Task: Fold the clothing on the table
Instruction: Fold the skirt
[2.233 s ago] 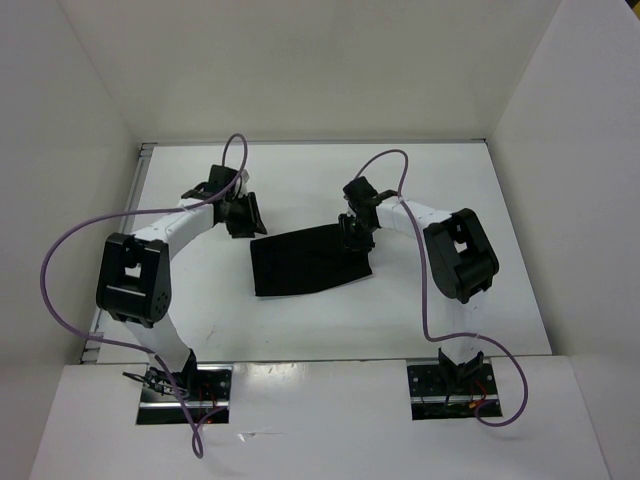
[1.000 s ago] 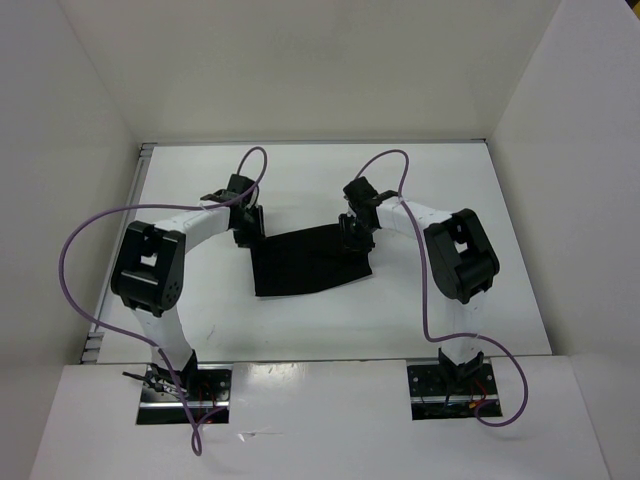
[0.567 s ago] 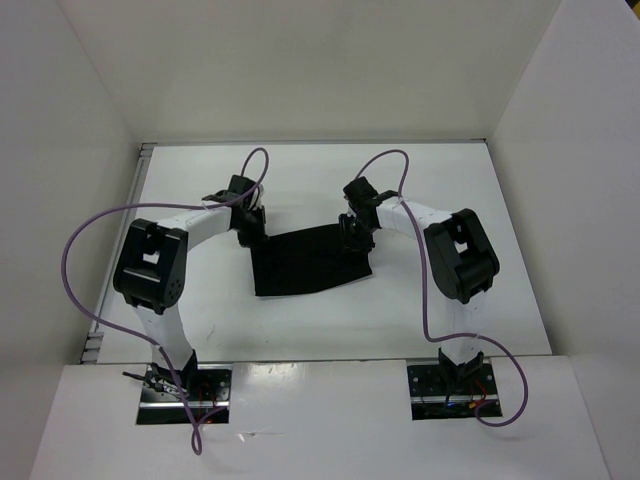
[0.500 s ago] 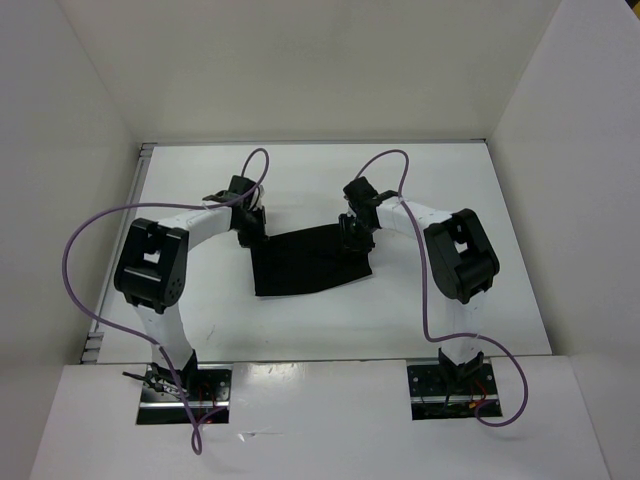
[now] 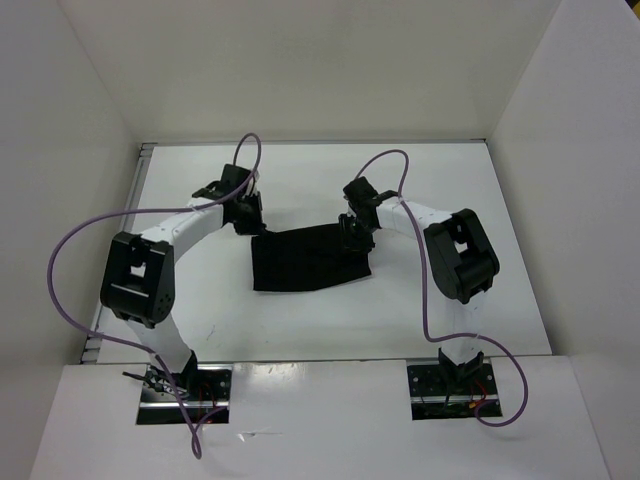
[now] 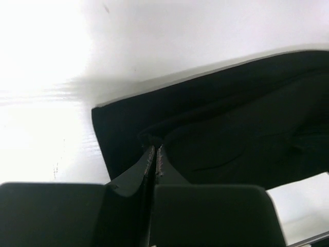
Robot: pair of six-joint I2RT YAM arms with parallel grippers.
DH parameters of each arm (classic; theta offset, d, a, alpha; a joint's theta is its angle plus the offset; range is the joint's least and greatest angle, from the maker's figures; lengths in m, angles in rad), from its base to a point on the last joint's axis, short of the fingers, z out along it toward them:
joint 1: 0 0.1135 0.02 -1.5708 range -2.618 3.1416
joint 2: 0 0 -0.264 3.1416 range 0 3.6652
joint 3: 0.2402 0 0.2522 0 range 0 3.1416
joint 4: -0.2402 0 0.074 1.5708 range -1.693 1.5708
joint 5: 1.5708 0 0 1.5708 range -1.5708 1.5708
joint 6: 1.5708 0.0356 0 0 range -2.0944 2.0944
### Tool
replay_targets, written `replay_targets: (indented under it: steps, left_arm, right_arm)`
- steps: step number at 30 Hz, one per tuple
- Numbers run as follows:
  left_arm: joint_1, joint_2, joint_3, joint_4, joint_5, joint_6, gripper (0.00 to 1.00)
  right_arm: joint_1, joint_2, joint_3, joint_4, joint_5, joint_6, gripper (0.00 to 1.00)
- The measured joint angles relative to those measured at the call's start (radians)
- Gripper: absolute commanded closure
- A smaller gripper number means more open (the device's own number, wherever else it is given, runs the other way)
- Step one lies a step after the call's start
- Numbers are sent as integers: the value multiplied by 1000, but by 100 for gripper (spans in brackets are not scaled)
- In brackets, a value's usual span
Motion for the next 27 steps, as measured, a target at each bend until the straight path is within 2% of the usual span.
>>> replay_targets:
  steps: [7,13,14,16,17,18,20,21,25,27]
  left_arm:
    - [-4,-18,49,-24,-63,0,100]
    - [-6,76,67,-56,-161,-7,96]
    - [-6,95,67,-61,-182,-10,85]
    - [-7,122,67,-65,-213,-27,76]
    - [-7,129,67,-67,-230,-30,66]
    - [-7,131,67,-69,-248,-34,50]
    - [-6,120,66,-64,-272,-47,45]
    - [-6,106,63,-58,-281,-51,41]
    - [-5,-28,44,-47,-288,-56,40]
    - [-5,-117,44,-36,-263,-56,43]
  right_arm:
    - [3,0,0,1,0,1,60]
    - [11,0,0,5,-1,3,60]
    - [12,0,0,6,-2,4,60]
    - [13,0,0,7,-3,5,60]
    - [14,0,0,7,-1,6,57]
    - [14,-5,-2,7,1,10,51]
    - [19,-23,-13,9,19,14,45]
    - [21,-39,-22,8,35,14,38]
    - [11,-165,-39,-19,85,6,35]
    - [-5,-240,-34,-21,95,3,34]
